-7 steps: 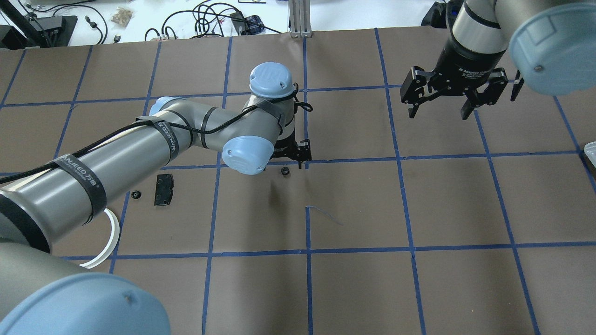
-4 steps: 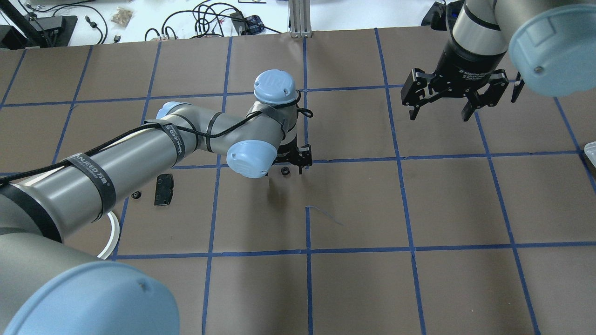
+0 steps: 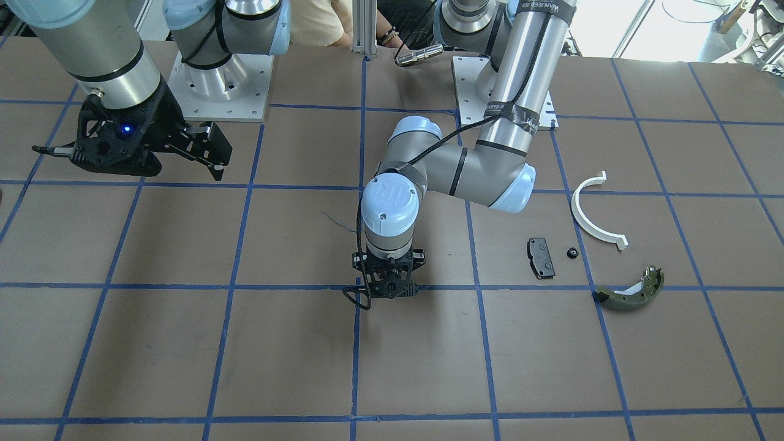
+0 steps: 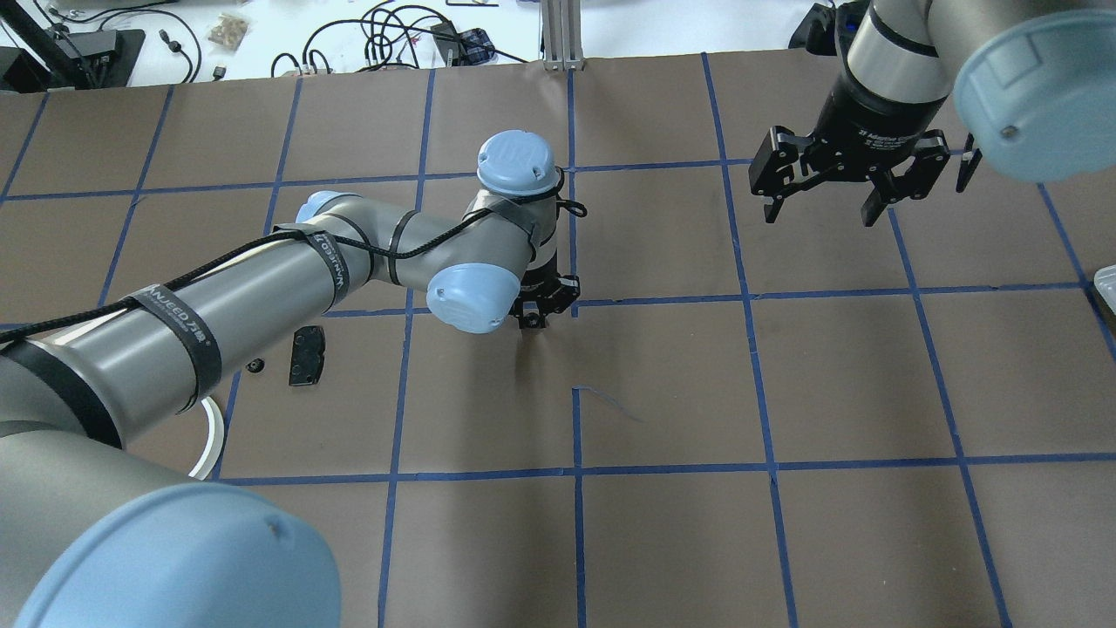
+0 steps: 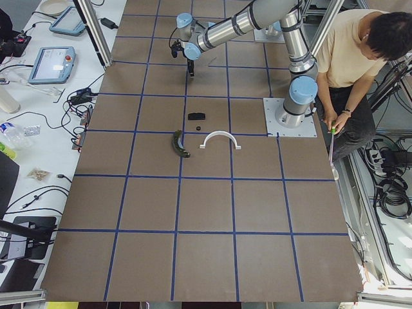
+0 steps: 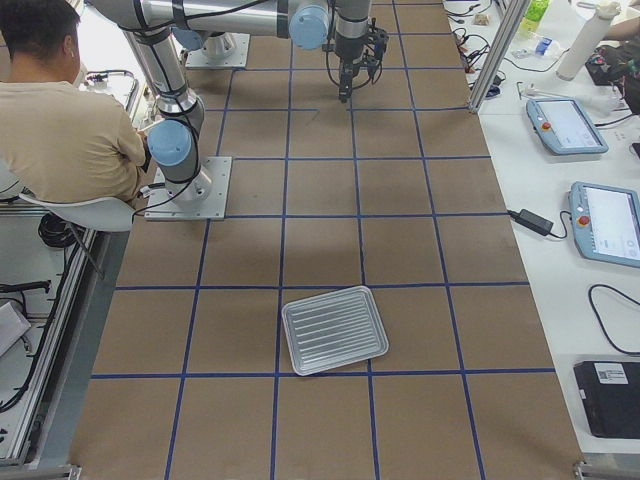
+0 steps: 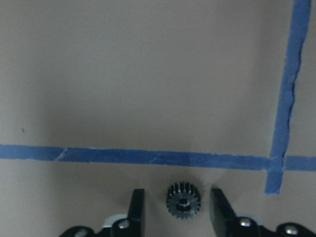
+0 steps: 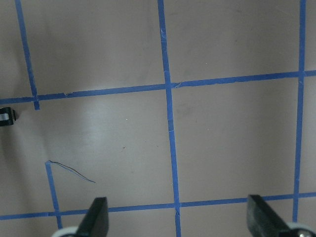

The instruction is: Place bearing gear from tray to pile

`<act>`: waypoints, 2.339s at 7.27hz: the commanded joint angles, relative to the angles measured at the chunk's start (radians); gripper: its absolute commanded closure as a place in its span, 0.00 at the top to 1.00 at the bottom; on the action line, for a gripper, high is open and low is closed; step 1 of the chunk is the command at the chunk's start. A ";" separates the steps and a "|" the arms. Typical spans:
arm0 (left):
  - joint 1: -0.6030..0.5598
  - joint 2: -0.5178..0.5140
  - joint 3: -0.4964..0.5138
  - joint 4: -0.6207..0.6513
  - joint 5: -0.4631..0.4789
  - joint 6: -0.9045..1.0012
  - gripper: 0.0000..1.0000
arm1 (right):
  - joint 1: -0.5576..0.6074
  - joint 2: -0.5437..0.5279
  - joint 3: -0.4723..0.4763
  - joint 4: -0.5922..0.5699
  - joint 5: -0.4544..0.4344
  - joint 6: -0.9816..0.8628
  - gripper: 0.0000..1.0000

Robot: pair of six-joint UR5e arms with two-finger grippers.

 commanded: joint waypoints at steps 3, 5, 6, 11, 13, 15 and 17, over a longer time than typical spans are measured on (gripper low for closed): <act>0.053 0.055 0.064 -0.079 0.001 0.016 0.00 | -0.004 -0.001 -0.007 -0.005 -0.019 -0.004 1.00; 0.163 0.121 0.085 -0.257 0.016 0.188 0.00 | -0.004 0.000 -0.007 -0.010 -0.023 -0.019 1.00; 0.240 0.161 0.079 -0.317 0.092 0.288 0.00 | -0.004 -0.001 -0.007 -0.010 -0.023 -0.023 1.00; 0.602 0.281 -0.153 -0.234 0.179 0.784 0.00 | -0.004 -0.001 -0.007 -0.024 -0.023 -0.024 1.00; 0.614 0.313 -0.277 -0.088 0.186 0.798 0.00 | -0.004 0.002 -0.002 -0.025 -0.023 -0.021 1.00; 0.649 0.334 -0.328 -0.048 0.187 0.826 0.00 | -0.002 -0.001 -0.014 -0.044 -0.025 -0.020 1.00; 0.704 0.333 -0.360 -0.032 0.176 0.834 0.00 | -0.004 -0.001 -0.005 -0.033 -0.019 -0.003 1.00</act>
